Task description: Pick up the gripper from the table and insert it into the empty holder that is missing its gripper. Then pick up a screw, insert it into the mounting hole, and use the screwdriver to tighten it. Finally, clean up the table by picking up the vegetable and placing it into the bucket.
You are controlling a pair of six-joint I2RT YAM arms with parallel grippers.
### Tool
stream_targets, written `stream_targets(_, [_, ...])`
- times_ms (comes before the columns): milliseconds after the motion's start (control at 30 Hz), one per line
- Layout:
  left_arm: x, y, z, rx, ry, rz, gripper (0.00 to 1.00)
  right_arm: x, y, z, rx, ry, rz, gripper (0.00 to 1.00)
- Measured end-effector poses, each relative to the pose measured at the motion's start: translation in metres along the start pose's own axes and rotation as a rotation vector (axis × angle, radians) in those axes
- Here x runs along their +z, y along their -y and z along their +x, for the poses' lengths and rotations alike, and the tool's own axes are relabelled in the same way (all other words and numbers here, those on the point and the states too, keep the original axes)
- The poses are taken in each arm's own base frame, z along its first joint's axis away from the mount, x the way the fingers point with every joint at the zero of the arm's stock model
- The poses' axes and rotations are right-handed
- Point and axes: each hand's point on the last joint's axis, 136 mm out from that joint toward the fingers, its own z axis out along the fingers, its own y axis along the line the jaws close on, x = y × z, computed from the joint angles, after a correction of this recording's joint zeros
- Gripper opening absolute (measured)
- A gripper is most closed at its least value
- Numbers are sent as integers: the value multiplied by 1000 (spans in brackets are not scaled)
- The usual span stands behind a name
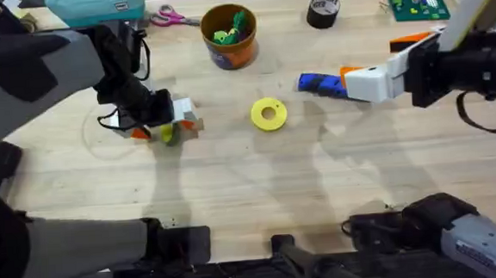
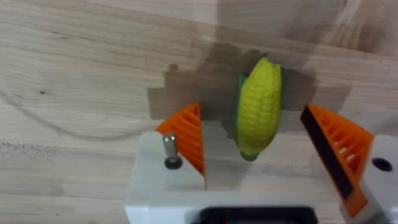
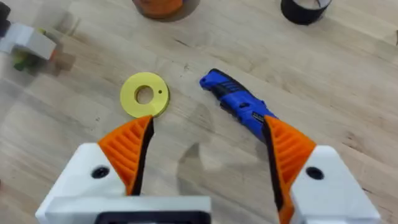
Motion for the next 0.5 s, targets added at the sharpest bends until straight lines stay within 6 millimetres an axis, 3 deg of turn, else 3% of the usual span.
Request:
stream_targets(367, [8, -4, 0, -2, -34, -25, 868, 0, 0, 0, 0, 0, 0, 997])
stream_targets(433, [8, -4, 0, -2, -33, -29, 798, 0, 0, 0, 0, 0, 0, 997])
stream_targets(500, [8, -4, -1, -3, -30, -25, 546, 0, 0, 0, 0, 0, 0, 997])
